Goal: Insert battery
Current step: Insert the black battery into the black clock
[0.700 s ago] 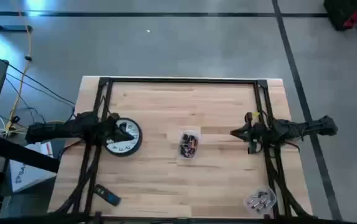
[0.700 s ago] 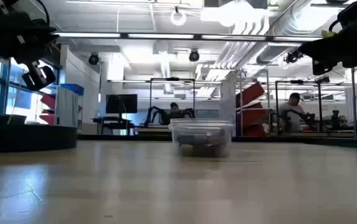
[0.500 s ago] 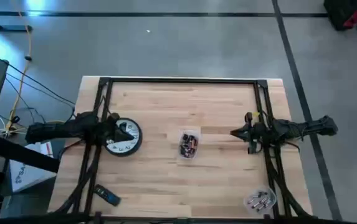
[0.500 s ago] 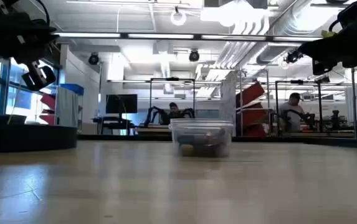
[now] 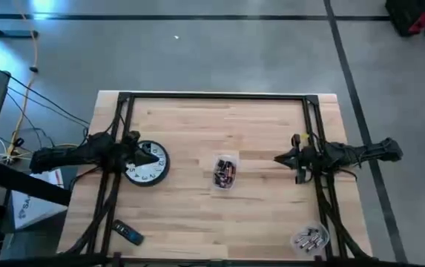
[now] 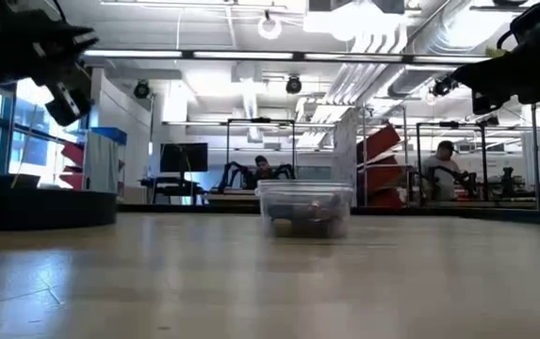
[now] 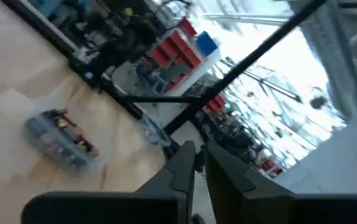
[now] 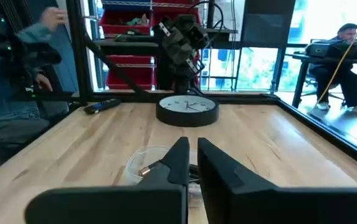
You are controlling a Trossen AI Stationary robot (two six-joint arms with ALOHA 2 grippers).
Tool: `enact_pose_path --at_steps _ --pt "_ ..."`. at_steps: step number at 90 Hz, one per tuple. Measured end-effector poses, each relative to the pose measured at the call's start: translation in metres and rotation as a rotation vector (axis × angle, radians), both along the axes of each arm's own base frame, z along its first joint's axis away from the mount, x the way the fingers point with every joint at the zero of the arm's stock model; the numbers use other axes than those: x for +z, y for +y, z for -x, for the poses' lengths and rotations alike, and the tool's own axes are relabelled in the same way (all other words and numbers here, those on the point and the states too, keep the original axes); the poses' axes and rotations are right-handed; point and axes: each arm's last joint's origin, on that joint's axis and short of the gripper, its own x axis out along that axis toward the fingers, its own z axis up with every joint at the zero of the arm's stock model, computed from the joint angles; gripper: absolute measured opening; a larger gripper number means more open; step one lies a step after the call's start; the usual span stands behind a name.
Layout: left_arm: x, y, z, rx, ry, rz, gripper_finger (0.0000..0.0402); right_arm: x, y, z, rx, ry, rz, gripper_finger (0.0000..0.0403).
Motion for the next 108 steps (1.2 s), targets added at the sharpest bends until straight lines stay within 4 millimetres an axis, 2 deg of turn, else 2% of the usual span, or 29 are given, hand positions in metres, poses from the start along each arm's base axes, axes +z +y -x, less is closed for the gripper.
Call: enact_pose_path --at_steps 102,108 --pt "-0.0047 0.0006 -0.0012 0.017 0.049 0.008 0.0019 -0.0001 0.0001 -0.0001 0.002 0.001 0.0 0.0" --pt "-0.0039 0.0021 -0.0014 0.073 0.041 0.013 0.0019 0.0 0.0001 0.0 0.002 0.001 0.0 0.0"
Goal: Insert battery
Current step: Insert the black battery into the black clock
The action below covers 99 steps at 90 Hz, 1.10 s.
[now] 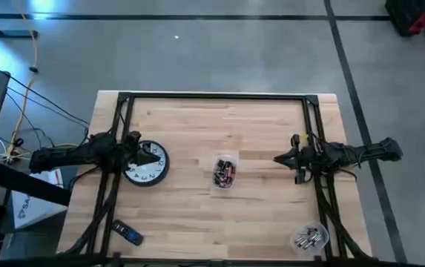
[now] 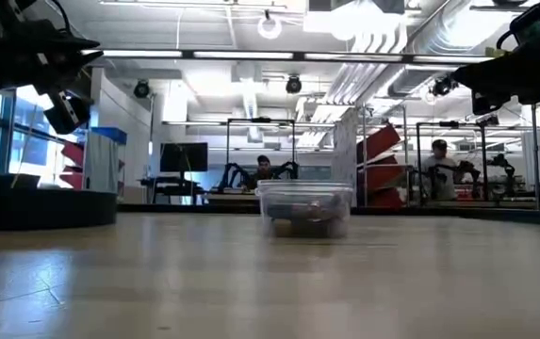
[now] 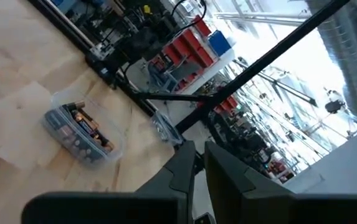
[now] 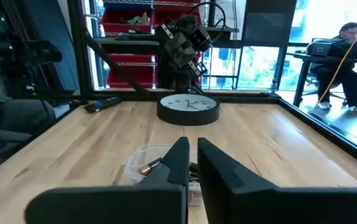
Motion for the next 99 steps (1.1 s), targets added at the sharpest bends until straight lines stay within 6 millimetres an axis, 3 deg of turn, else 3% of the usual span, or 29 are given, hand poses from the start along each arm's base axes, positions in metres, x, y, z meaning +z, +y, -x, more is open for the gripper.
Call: enact_pose_path --at_steps 8,15,41,65,81,99 --pt "-0.001 0.003 0.0 0.109 0.004 -0.051 0.0019 0.0 0.0 0.0 0.0 0.001 0.0 0.0" --pt "-0.002 0.003 -0.001 0.116 0.011 -0.179 0.0016 0.0 0.0 0.0 0.0 0.0 0.0 0.0" --pt "0.004 -0.013 -0.007 0.161 0.083 -0.365 0.0 0.0 0.0 0.0 0.001 0.0 0.0 0.0" --pt "-0.006 -0.047 -0.014 0.21 0.388 -0.517 0.0 0.0 0.0 0.0 0.001 0.0 0.0 0.0" --pt "-0.013 -0.068 -0.018 0.143 0.492 -0.552 0.0 0.0 0.0 0.0 0.0 0.0 0.0 0.0" --pt "-0.011 -0.074 -0.021 0.169 0.671 -0.585 0.0 0.0 0.0 0.0 0.0 0.0 0.0 0.0"
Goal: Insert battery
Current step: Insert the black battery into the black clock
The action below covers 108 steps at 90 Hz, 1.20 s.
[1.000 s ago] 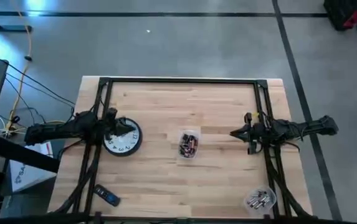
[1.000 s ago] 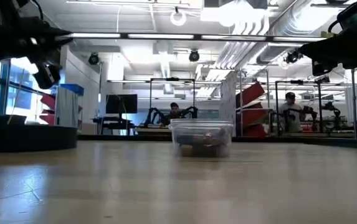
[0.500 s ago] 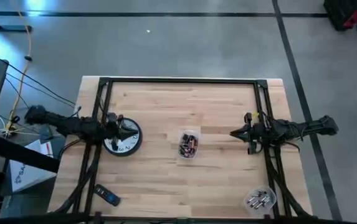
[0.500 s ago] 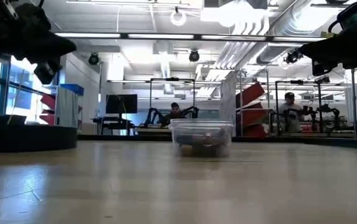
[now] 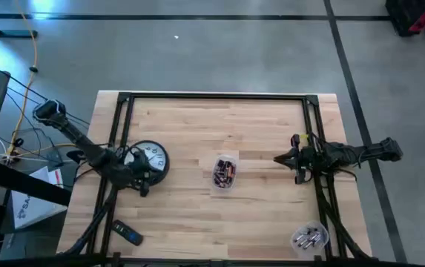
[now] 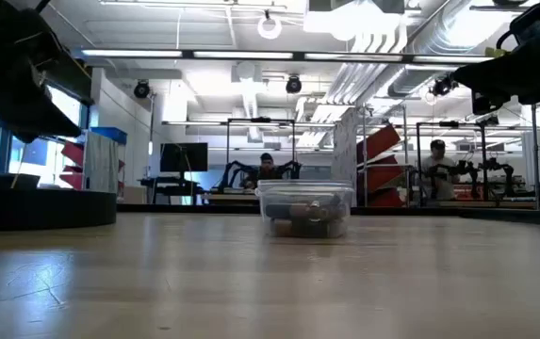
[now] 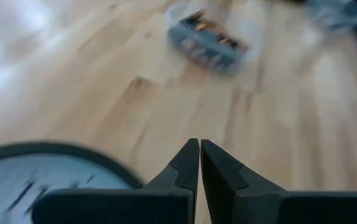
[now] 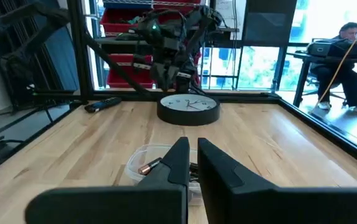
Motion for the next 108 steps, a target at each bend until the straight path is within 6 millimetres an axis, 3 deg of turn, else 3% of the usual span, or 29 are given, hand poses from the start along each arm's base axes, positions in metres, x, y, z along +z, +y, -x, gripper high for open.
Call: enact_pose_path --at_steps 19,57,70,83,95,108 --pt "0.006 0.002 0.001 0.079 0.152 -0.087 0.0 0.0 0.0 0.0 0.0 0.0 0.0 0.0" --pt "-0.015 0.009 0.006 0.108 0.391 -0.187 0.0 0.001 -0.001 0.0 -0.027 -0.013 -0.004 0.0" --pt "-0.022 0.007 0.004 0.114 0.432 -0.222 0.0 0.009 0.001 0.0 0.04 -0.094 -0.233 0.0" --pt "-0.029 0.001 -0.006 0.131 0.412 -0.248 0.0 0.021 0.0 0.002 0.062 -0.203 -0.385 0.0" --pt "-0.035 -0.007 -0.019 0.142 0.327 -0.24 0.0 0.023 -0.004 0.002 -0.083 -0.25 -0.305 0.0" --pt "-0.037 -0.02 -0.035 0.078 0.236 -0.176 0.0 0.021 -0.005 -0.001 -0.167 -0.231 -0.358 0.0"
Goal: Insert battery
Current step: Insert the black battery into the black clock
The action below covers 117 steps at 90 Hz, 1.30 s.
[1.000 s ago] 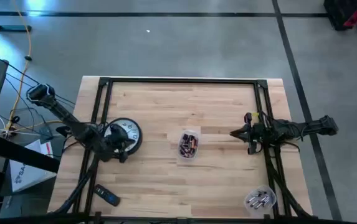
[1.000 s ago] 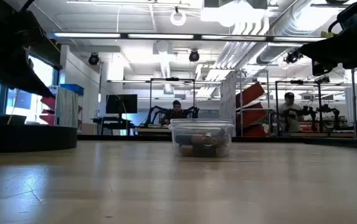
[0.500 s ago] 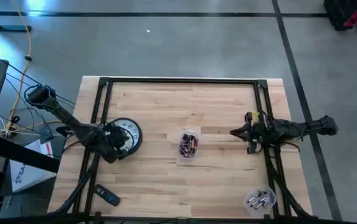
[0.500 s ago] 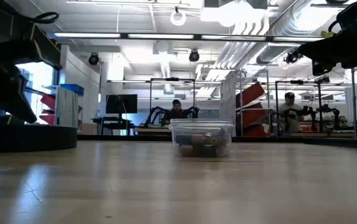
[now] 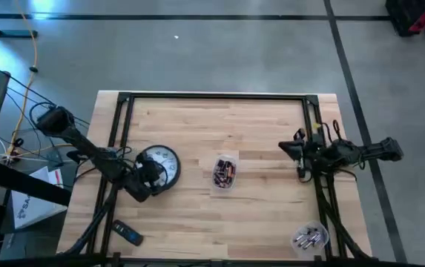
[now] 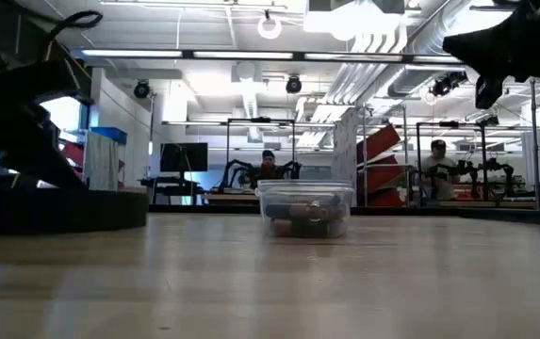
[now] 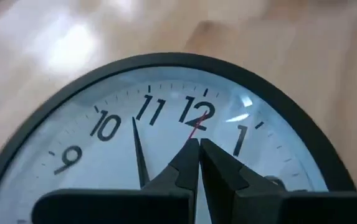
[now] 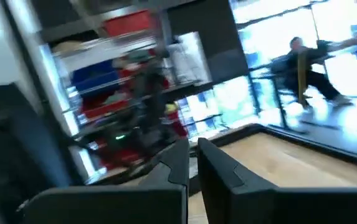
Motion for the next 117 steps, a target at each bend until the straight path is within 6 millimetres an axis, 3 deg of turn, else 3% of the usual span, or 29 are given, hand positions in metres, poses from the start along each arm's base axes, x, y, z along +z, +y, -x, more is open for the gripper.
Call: enact_pose_path --at_steps 14,28,46,62,75,99,117 --pt "0.005 -0.01 -0.012 -0.071 -0.094 0.066 0.0 0.001 0.009 -0.013 0.118 -0.001 -0.021 0.0" --pt "0.028 -0.019 -0.024 -0.1 -0.168 0.091 0.0 0.005 0.024 -0.037 0.184 0.036 0.018 0.0" --pt "0.06 -0.027 -0.028 -0.148 -0.13 0.232 0.0 0.014 0.058 -0.106 0.225 0.278 0.093 0.0" --pt "0.053 -0.033 -0.009 -0.068 0.052 0.458 0.0 -0.003 0.086 -0.168 0.235 0.543 0.13 0.0" --pt "0.047 -0.051 0.009 -0.039 0.146 0.583 0.0 -0.017 0.107 -0.2 0.236 0.741 0.129 0.0" --pt "0.047 -0.068 0.029 -0.049 0.057 0.535 0.0 -0.024 0.142 -0.229 0.216 0.967 0.217 0.0" --pt "0.047 -0.064 0.028 -0.036 -0.028 0.427 0.0 -0.043 0.148 -0.234 0.168 1.11 0.224 0.0"
